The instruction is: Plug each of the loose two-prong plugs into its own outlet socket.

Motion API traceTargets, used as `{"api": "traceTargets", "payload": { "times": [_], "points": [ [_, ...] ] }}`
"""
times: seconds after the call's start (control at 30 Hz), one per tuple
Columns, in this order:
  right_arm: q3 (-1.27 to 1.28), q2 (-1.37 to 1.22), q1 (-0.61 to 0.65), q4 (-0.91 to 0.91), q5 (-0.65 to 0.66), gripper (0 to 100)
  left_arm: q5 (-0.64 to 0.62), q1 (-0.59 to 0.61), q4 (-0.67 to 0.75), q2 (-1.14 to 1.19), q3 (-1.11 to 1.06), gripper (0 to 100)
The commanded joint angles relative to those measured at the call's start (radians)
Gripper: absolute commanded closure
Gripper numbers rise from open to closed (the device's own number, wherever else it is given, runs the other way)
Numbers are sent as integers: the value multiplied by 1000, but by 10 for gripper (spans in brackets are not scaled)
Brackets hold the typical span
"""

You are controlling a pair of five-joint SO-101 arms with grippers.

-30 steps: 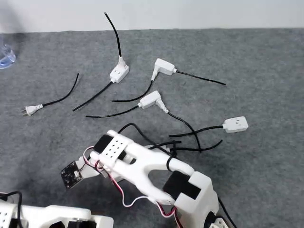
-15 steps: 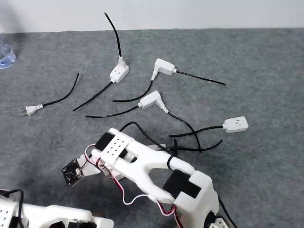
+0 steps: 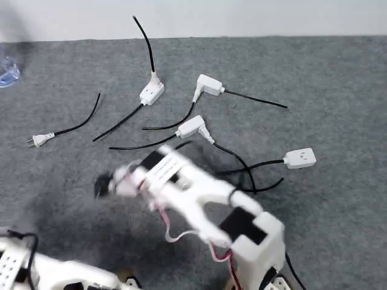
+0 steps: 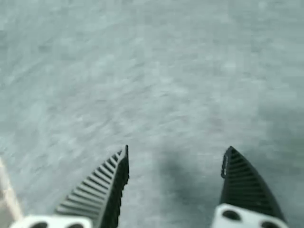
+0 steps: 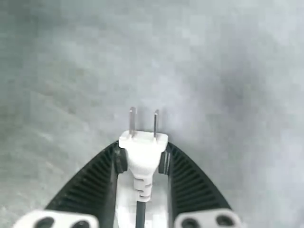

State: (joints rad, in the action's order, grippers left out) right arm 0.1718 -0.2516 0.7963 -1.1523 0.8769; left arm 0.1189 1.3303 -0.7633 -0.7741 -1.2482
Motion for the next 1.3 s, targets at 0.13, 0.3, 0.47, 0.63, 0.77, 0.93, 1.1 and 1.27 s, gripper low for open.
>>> {"api": "traceTargets", "payload": {
  "times": [0.13,0.3,0.47,0.63,0.77,0.93,1.1,1.27],
  "points": [
    [-43,404,-93,-153,-219,991,-121,-543,-38,-9,151,705],
    [15,568,-117,-176,-370,991,-256,-939,-64,-8,280,705],
    [87,693,-272,-173,-393,991,-298,-1215,-68,-5,341,705],
    [189,765,-400,-128,-367,991,-333,-1350,-66,-8,332,705],
    [281,773,-361,-21,-361,991,-334,-1438,-81,-9,337,705],
    [365,773,-355,70,-358,991,-333,-1562,-81,-11,341,705],
    [394,773,-363,87,-318,991,-331,-1645,-83,-11,335,705],
    [394,776,-358,96,-318,991,-327,-1642,-74,-11,337,705]
  ]
}}
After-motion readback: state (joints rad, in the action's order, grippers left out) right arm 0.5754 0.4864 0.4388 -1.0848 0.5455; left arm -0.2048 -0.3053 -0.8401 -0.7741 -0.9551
